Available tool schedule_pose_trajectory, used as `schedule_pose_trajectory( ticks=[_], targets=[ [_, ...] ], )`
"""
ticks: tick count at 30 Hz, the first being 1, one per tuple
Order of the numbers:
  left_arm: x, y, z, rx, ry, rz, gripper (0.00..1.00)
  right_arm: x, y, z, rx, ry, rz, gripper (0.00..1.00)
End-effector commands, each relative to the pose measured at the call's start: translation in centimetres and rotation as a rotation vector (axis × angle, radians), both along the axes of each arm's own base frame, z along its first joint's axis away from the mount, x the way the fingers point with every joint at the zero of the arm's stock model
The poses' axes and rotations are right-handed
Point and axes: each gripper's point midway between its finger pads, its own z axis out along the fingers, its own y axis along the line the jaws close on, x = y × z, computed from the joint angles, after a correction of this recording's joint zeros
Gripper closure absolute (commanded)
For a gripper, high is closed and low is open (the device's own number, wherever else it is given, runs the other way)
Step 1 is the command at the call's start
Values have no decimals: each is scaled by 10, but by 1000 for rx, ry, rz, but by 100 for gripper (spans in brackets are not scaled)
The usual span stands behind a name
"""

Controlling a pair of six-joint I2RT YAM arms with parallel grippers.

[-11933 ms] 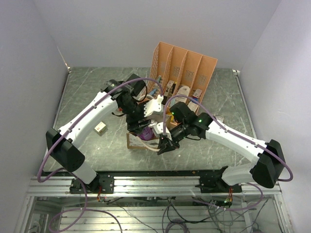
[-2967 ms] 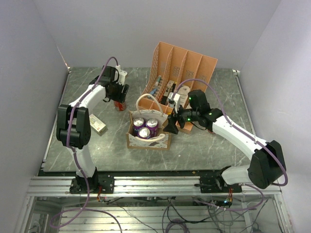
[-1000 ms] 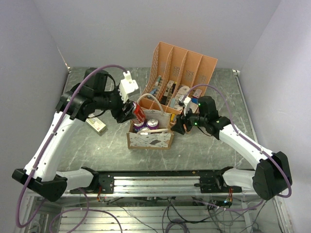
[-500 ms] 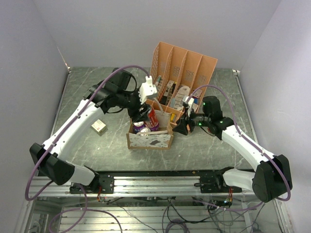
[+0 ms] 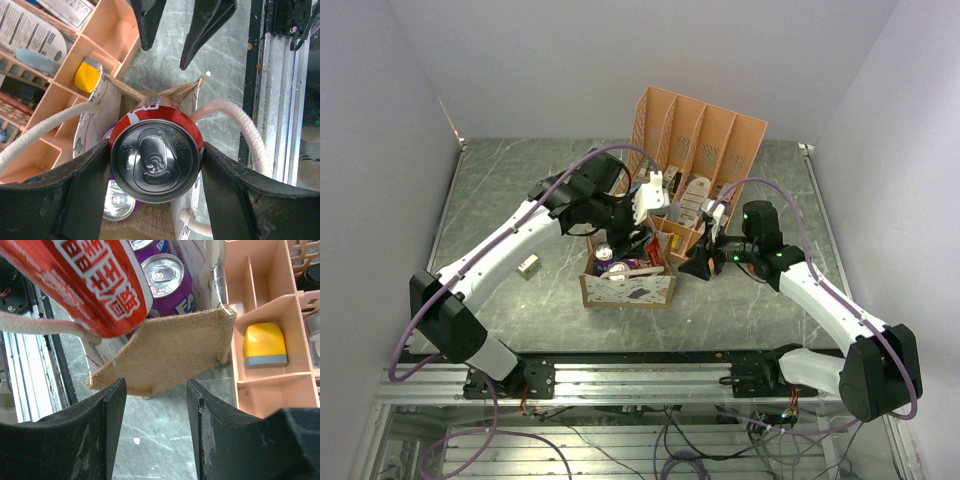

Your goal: Place the beverage into the canvas bag

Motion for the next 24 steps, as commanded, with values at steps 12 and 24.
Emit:
schedule_pose_trajectory(
  ticks=[12,24],
  targets=[
    [-14,-43,-3,-85,-43,-205,93,11,-17,15,43,-84,-40,48],
    [-23,-50,-32,-46,-21,-299,93,15,-23,11,30,-98,-58,47]
  ],
)
